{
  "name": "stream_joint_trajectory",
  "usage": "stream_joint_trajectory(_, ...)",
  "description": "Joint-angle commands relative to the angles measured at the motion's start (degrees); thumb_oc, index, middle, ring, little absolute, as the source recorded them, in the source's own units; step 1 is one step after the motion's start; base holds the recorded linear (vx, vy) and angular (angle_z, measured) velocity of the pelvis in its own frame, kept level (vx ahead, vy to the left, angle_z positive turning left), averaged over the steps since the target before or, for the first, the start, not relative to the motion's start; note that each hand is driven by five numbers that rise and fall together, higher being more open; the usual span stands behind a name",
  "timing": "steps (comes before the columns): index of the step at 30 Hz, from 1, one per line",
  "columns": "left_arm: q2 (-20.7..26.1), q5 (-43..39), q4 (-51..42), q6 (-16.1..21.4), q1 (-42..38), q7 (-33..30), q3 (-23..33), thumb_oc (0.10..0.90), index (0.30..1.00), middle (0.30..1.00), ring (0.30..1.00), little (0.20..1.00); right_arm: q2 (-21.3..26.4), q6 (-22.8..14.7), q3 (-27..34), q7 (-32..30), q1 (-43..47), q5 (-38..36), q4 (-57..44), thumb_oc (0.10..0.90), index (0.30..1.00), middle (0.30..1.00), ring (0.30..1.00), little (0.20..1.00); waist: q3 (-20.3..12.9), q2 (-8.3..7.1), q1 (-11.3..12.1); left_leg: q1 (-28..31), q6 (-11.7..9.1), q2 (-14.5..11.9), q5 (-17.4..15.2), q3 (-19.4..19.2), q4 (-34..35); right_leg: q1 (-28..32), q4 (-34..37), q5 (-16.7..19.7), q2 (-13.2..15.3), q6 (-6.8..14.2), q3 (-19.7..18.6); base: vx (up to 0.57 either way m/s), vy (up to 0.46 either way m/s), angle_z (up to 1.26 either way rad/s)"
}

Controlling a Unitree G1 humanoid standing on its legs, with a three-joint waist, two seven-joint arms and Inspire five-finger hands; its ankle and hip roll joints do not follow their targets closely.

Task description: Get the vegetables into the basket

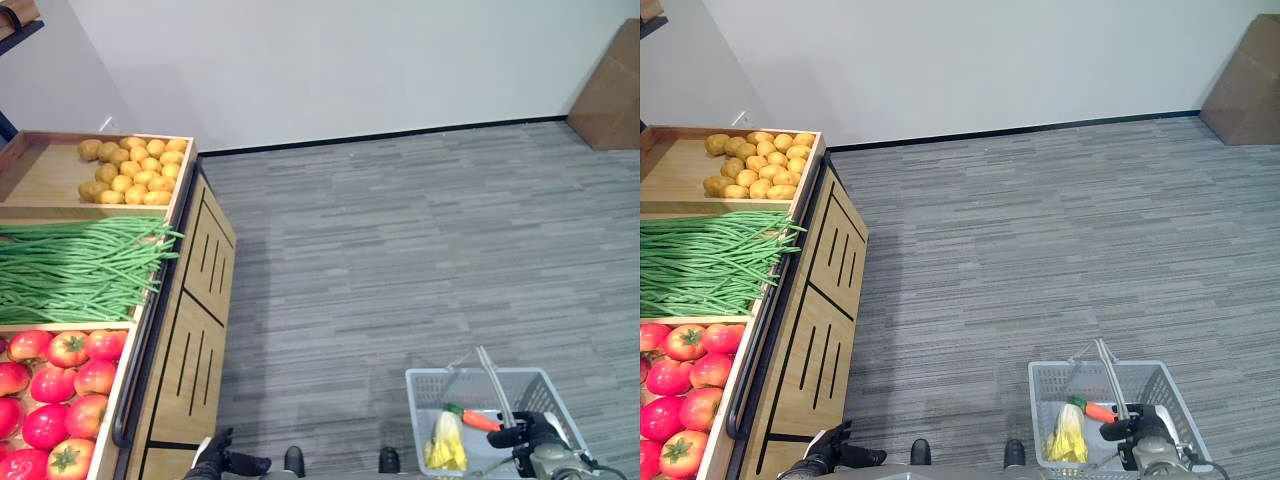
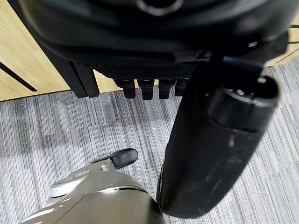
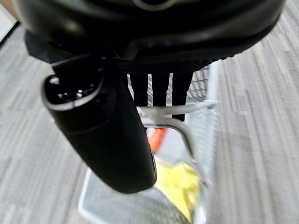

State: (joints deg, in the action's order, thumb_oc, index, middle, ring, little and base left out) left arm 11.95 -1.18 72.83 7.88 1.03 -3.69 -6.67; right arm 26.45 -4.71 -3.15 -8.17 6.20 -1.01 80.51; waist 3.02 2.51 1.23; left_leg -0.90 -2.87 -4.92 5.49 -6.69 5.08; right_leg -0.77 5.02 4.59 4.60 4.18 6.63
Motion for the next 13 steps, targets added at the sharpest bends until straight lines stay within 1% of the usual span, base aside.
stream_joint_trajectory(1, 1.8, 0.5, 3.3, -0.3, 1.1, -0.6, -0.5, 0.9, 1.0, 1.0, 1.0, 1.0, 1.5, -2.1, -0.8, -1.2, 2.3, -0.5, 2.1, 0.9, 1.0, 1.0, 1.0, 1.0, -1.4, -4.0, 0.7, 0.5, -3.4, -2.5, -2.3, 1.3, -0.1, 0.6, 0.0, -0.9, 4.2, 4.6, 0.2, 0.0, 0.0, 0.0)
stream_joint_trajectory(3, 1.7, 0.5, 3.9, -0.3, 1.2, -0.3, 0.0, 0.9, 1.0, 1.0, 1.0, 1.0, 0.9, -1.7, -0.3, -0.8, 0.5, -0.1, 2.8, 0.9, 1.0, 1.0, 1.0, 1.0, -1.4, -4.19, 0.5, 0.5, -3.3, -2.4, -2.4, 1.5, -0.1, 0.7, 0.0, -0.9, 4.2, 4.7, 0.3, 0.0, 0.005, 0.04)
stream_joint_trajectory(4, 1.8, 0.5, 4.0, -0.3, 1.3, -0.1, 0.1, 0.9, 1.0, 1.0, 1.0, 1.0, -0.2, -1.5, -0.7, -0.2, -0.9, 0.8, 3.7, 0.9, 1.0, 1.0, 1.0, 1.0, -1.4, -4.27, 0.4, 0.5, -3.2, -2.3, -2.5, 1.6, -0.1, 0.8, 0.0, -0.8, 4.3, 4.7, 0.4, 0.0, 0.011, 0.13)
stream_joint_trajectory(6, 1.9, 0.6, 4.0, -0.3, 1.3, 0.0, 0.2, 0.9, 1.0, 1.0, 1.0, 1.0, -0.5, -1.3, -0.9, 0.2, -1.6, 1.2, 3.9, 0.9, 1.0, 1.0, 1.0, 1.0, -1.4, -4.34, 0.3, 0.5, -3.2, -2.3, -2.6, 1.7, -0.1, 0.8, 0.0, -0.8, 4.4, 4.7, 0.5, 0.0, 0.014, 0.08)
stream_joint_trajectory(7, 1.9, 0.8, 4.4, -0.4, 1.5, 0.2, 0.6, 0.9, 1.0, 1.0, 1.0, 1.0, -1.8, -1.1, -0.5, 1.1, -3.3, 1.0, 4.6, 0.9, 1.0, 1.0, 1.0, 1.0, -1.5, -4.51, 0.0, 0.6, -3.2, -2.1, -2.7, 1.6, -0.1, 0.7, 0.0, -0.8, 4.5, 4.8, 0.4, 0.0, 0.0, 0.0)
stream_joint_trajectory(9, 1.9, 0.7, 4.4, -0.5, 1.7, 0.3, 0.7, 0.9, 1.0, 1.0, 1.0, 1.0, -2.1, -1.1, -0.8, 1.2, -3.8, 1.3, 4.6, 0.9, 1.0, 1.0, 1.0, 1.0, -1.5, -4.56, -0.1, 0.6, -3.1, -2.1, -2.7, 1.6, -0.1, 0.7, 0.0, -0.7, 4.6, 4.8, 0.3, 0.0, 0.0, 0.0)
stream_joint_trajectory(10, 1.8, 0.4, 5.0, -0.5, 1.8, 0.5, 1.4, 0.9, 1.0, 1.0, 1.0, 1.0, -3.3, -1.0, -1.4, 1.7, -4.9, 2.0, 4.7, 0.9, 1.0, 1.0, 1.0, 1.0, -1.6, -4.79, -0.3, 0.7, -3.0, -2.0, -2.9, 1.4, -0.1, 0.7, 0.0, -0.7, 4.7, 4.8, 0.0, 0.0, 0.0, 0.0)
stream_joint_trajectory(11, 1.8, 0.4, 5.0, -0.5, 1.8, 0.5, 1.4, 0.9, 1.0, 1.0, 1.0, 1.0, -3.3, -1.0, -1.4, 1.7, -4.9, 2.0, 4.7, 0.9, 1.0, 1.0, 1.0, 1.0, -1.6, -4.79, -0.3, 0.7, -3.0, -2.0, -2.9, 1.4, -0.1, 0.7, 0.0, -0.7, 4.7, 4.8, 0.0, 0.0, 0.02, -0.06)
stream_joint_trajectory(12, 1.6, -0.7, 5.4, -0.7, 1.8, 0.7, 2.2, 0.9, 1.0, 1.0, 1.0, 1.0, -4.8, -1.0, -1.6, 2.7, -5.7, 1.0, 4.6, 0.9, 1.0, 1.0, 1.0, 1.0, -1.8, -4.93, -0.4, 1.0, -2.9, -2.0, -3.0, 1.3, -0.1, 0.7, 0.0, -0.6, 4.8, 4.8, -0.3, 0.0, 0.011, -0.05)
stream_joint_trajectory(13, 1.6, -0.7, 5.4, -0.7, 1.8, 0.7, 2.2, 0.9, 1.0, 1.0, 1.0, 1.0, -4.8, -1.0, -1.6, 2.7, -5.7, 1.0, 4.6, 0.9, 1.0, 1.0, 1.0, 1.0, -1.8, -4.93, -0.4, 1.0, -2.9, -2.0, -3.0, 1.3, -0.1, 0.7, 0.0, -0.6, 4.8, 4.8, -0.3, 0.0, 0.017, -0.06)
